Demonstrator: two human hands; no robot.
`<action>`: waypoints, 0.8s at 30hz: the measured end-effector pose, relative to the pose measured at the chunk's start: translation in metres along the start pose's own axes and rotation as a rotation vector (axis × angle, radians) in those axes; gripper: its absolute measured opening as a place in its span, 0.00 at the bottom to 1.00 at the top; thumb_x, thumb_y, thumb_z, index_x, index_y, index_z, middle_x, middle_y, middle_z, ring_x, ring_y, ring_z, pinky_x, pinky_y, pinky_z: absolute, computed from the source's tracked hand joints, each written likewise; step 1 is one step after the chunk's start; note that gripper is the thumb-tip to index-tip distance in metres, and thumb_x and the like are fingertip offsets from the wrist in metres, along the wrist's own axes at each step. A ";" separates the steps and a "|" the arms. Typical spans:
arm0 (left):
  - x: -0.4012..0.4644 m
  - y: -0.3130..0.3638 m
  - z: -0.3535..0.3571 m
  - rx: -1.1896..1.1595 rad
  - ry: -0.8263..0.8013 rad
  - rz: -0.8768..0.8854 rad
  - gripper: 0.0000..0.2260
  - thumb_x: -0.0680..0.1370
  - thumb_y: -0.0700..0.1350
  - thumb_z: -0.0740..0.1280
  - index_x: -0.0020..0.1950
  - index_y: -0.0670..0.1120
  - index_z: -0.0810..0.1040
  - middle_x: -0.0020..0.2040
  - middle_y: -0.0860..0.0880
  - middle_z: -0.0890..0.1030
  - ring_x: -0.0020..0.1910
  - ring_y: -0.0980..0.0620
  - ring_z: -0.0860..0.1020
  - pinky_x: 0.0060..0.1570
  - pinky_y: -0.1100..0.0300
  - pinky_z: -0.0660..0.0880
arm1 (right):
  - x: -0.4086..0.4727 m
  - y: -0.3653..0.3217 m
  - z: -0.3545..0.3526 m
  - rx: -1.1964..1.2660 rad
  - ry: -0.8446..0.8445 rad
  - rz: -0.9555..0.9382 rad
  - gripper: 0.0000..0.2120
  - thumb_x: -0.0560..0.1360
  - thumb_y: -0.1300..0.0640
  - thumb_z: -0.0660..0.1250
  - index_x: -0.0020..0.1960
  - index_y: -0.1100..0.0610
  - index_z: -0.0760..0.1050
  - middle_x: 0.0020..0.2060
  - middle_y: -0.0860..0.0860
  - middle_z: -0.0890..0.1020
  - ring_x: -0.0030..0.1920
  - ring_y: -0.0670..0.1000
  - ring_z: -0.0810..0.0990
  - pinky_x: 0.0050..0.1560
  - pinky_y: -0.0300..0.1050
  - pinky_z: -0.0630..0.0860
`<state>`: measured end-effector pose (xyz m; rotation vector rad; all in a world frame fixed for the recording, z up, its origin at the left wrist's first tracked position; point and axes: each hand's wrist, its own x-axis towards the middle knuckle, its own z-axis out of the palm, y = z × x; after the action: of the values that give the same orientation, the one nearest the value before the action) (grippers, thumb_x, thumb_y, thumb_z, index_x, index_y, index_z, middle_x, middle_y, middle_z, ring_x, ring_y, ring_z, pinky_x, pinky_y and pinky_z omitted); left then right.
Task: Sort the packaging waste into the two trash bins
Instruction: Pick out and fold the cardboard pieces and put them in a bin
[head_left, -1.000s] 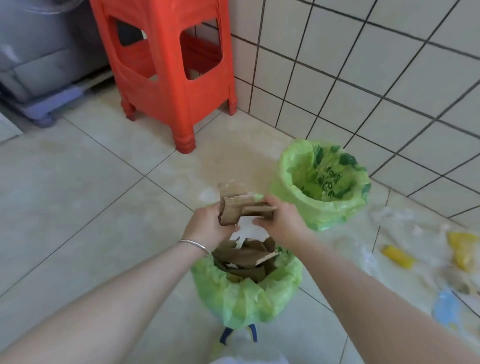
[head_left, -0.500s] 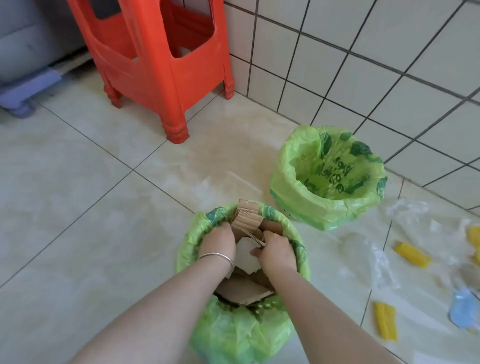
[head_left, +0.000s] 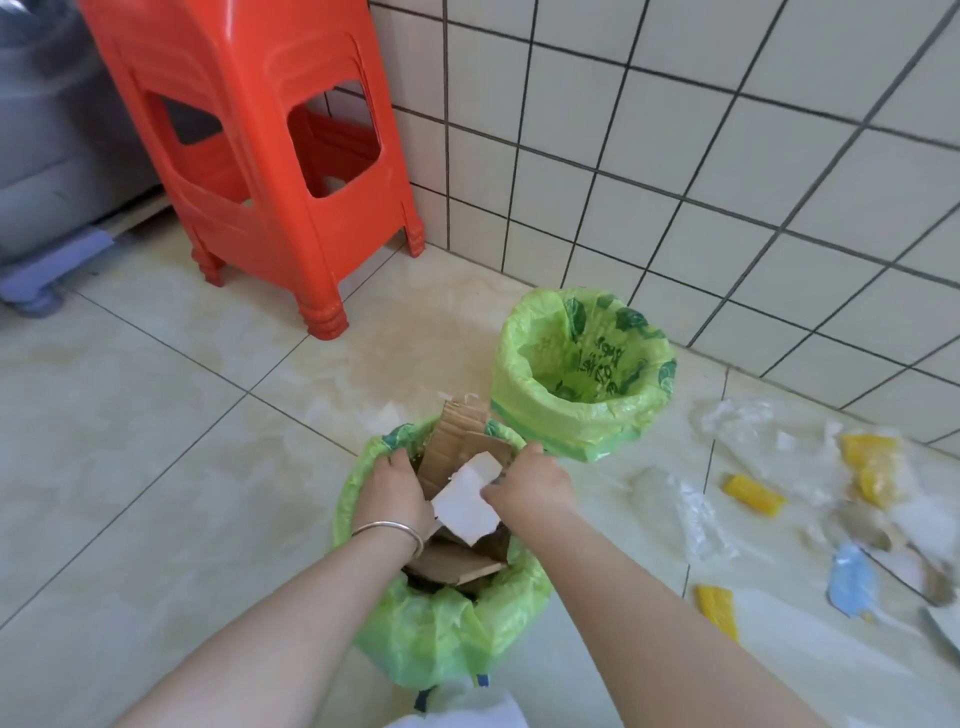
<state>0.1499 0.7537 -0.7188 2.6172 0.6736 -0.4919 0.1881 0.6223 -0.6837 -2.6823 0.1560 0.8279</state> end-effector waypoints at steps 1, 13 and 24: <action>-0.007 0.003 -0.008 -0.008 0.028 0.006 0.27 0.74 0.43 0.65 0.71 0.42 0.59 0.69 0.42 0.66 0.64 0.43 0.72 0.56 0.52 0.72 | -0.006 0.004 -0.008 -0.010 0.011 -0.017 0.22 0.75 0.53 0.65 0.64 0.61 0.65 0.55 0.56 0.77 0.57 0.56 0.78 0.46 0.44 0.74; -0.122 0.179 -0.035 0.003 -0.075 0.648 0.12 0.75 0.44 0.64 0.58 0.50 0.77 0.54 0.52 0.81 0.54 0.51 0.79 0.58 0.58 0.75 | -0.085 0.156 -0.079 0.326 0.053 0.083 0.17 0.75 0.51 0.61 0.58 0.61 0.75 0.51 0.57 0.80 0.53 0.60 0.82 0.54 0.51 0.80; -0.147 0.339 0.089 0.323 -0.344 0.876 0.14 0.76 0.48 0.64 0.61 0.48 0.76 0.57 0.51 0.81 0.58 0.51 0.78 0.60 0.60 0.72 | -0.072 0.393 -0.091 0.593 0.047 0.465 0.17 0.75 0.52 0.60 0.56 0.62 0.77 0.51 0.57 0.83 0.51 0.57 0.83 0.51 0.50 0.80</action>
<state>0.1834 0.3839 -0.6382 2.6661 -0.6956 -0.7597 0.0986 0.2221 -0.6819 -2.1200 0.9094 0.6964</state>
